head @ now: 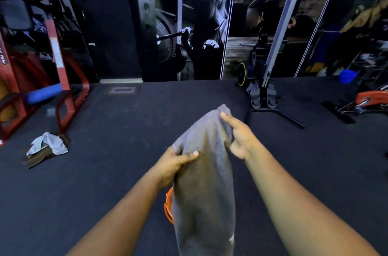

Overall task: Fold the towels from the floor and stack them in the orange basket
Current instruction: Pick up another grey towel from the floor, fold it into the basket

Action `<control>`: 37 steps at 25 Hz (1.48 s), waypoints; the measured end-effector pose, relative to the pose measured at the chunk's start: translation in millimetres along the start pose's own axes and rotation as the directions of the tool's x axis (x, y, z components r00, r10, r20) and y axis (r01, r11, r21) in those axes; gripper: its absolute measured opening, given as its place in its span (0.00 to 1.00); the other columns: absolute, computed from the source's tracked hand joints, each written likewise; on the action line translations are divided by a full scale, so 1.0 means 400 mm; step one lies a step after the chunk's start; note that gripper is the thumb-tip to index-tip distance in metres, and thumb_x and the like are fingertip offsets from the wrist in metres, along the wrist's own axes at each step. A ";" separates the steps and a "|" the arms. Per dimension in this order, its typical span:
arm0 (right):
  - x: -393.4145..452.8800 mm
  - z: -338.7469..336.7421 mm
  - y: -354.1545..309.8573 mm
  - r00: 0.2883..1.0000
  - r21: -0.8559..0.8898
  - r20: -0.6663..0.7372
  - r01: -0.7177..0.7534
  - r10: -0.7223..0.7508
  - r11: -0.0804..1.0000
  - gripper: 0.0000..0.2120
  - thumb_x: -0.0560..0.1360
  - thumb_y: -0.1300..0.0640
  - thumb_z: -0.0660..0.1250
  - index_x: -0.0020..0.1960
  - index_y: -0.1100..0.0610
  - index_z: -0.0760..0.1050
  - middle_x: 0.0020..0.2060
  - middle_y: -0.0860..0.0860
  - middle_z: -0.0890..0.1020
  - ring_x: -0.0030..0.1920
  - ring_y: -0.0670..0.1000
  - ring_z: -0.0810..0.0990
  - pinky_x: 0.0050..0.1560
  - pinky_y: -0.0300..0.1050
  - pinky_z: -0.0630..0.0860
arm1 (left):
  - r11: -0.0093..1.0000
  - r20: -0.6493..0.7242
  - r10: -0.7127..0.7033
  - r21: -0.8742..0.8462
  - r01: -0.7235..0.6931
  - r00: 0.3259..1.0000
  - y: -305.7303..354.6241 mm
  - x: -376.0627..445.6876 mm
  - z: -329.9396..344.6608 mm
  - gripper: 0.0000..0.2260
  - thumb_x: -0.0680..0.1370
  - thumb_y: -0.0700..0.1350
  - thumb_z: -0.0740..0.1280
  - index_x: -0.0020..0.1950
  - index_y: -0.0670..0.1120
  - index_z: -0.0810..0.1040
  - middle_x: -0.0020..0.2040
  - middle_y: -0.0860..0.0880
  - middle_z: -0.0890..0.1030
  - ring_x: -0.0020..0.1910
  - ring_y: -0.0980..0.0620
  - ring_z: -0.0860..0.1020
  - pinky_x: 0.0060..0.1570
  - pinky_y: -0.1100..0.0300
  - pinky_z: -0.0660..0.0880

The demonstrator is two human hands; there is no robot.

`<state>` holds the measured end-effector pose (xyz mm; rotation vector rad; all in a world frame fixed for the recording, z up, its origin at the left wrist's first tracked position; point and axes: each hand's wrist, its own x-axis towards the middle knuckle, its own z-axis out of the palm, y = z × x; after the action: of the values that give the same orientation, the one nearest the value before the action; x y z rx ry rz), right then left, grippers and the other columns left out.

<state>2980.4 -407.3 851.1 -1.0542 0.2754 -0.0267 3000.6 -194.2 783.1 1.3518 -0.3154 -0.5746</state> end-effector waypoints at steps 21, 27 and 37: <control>-0.016 -0.115 0.165 0.998 -0.469 0.015 0.064 -0.065 0.881 0.06 0.81 0.59 0.67 0.49 0.58 0.81 0.41 0.52 0.86 0.42 0.49 0.83 0.44 0.43 0.79 | 0.977 -0.121 -0.141 0.144 0.158 0.983 0.020 0.047 -0.119 0.11 0.82 0.45 0.69 0.61 0.41 0.81 0.57 0.39 0.86 0.56 0.42 0.84 0.54 0.47 0.82; 0.042 -0.079 0.102 0.957 -0.543 -0.195 0.079 -0.217 0.836 0.14 0.82 0.52 0.63 0.50 0.61 0.80 0.44 0.61 0.84 0.45 0.50 0.79 0.48 0.48 0.75 | 1.000 -0.158 0.009 0.022 -0.006 0.987 0.121 0.086 -0.138 0.07 0.84 0.45 0.66 0.58 0.45 0.81 0.51 0.47 0.87 0.51 0.50 0.84 0.52 0.52 0.81; 0.052 -0.106 0.041 0.979 -0.449 -0.119 0.093 -0.163 0.889 0.07 0.84 0.53 0.64 0.50 0.51 0.80 0.43 0.44 0.85 0.43 0.43 0.81 0.38 0.35 0.73 | 0.934 -0.409 0.107 0.355 0.050 0.906 0.152 0.118 -0.145 0.11 0.85 0.50 0.64 0.54 0.45 0.82 0.47 0.46 0.82 0.46 0.48 0.78 0.46 0.49 0.77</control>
<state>2988.6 -438.6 812.9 -1.5286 0.3615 -0.1725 3082.7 -166.0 824.9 1.7814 -0.0833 -0.1858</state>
